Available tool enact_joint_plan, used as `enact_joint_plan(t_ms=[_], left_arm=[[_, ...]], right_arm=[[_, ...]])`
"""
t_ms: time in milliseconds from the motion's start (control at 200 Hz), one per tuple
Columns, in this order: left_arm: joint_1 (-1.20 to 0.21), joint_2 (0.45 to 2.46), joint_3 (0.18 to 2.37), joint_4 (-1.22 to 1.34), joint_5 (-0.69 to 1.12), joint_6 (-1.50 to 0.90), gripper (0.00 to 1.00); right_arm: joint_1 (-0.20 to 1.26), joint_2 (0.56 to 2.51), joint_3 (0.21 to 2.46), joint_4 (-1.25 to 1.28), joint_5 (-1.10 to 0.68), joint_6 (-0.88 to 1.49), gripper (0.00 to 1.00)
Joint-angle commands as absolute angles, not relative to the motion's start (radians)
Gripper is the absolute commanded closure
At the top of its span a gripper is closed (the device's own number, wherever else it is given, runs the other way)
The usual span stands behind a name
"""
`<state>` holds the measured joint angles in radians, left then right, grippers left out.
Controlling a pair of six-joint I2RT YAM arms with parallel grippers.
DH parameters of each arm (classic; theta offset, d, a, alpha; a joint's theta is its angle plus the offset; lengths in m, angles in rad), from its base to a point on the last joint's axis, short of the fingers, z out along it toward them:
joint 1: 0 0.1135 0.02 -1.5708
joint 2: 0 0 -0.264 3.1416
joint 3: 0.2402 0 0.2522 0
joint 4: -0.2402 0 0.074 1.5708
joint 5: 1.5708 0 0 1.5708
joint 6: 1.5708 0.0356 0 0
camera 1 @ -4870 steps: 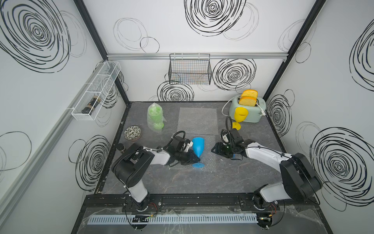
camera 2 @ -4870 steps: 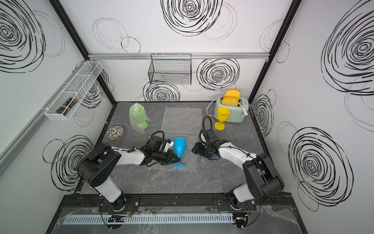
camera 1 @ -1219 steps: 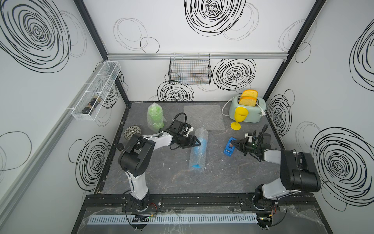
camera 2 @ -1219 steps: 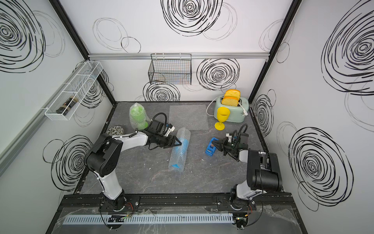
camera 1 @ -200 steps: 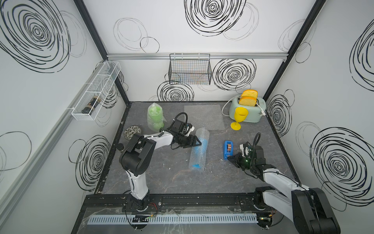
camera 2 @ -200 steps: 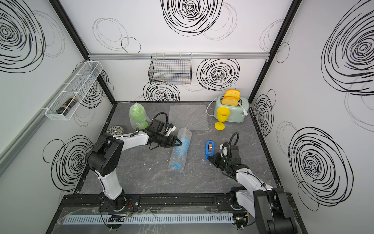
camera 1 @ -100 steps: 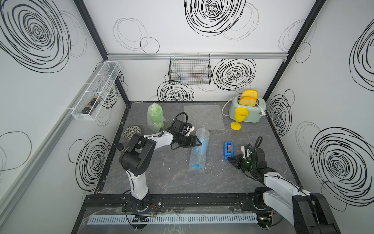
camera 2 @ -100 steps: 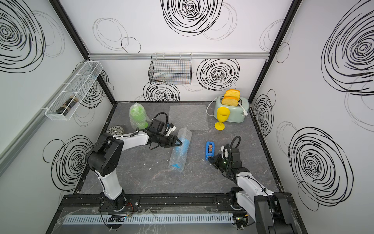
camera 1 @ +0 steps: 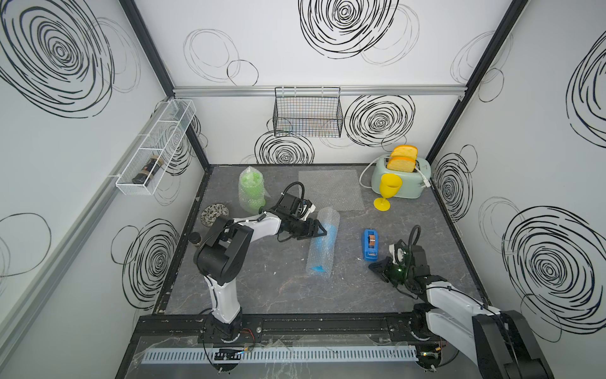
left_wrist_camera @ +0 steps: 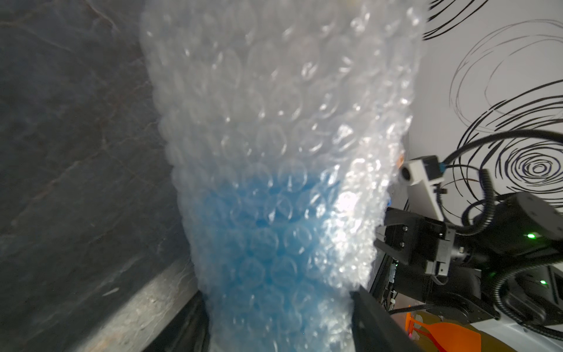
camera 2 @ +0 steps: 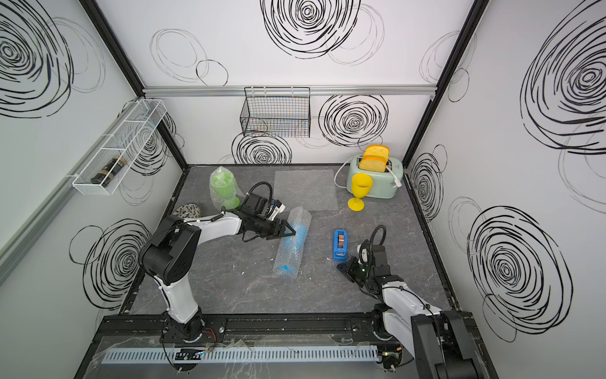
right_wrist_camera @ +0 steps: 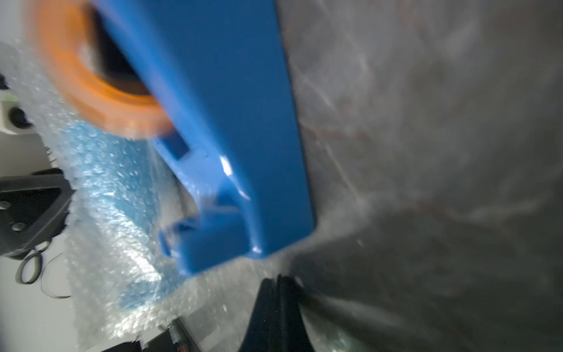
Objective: Wrap wine glasses in bubble wrap
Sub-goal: Tear off the tape using the Tape Cutter.
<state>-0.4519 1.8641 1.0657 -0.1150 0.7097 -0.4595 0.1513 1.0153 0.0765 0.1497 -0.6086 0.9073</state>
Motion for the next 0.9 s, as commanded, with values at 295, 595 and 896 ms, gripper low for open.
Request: enact_joint_plan(t_ms=[295,595,896], left_arm=[[-0.458,1.888,1.034,-0.216,0.607,-0.435,0.30],[-0.460,1.895,1.031,-0.213,0.618,-0.444,0.30],[-0.460,1.906,1.029,-0.206,0.617,-0.462,0.30]], right_arm=[[0.155,0.810,0.226,-0.014,-0.682,0.841,1.00],[0.291,0.942,0.323,0.359,-0.779,0.994,1.00],[0.514,1.258,0.461,0.628,-0.614,1.170,1.00]])
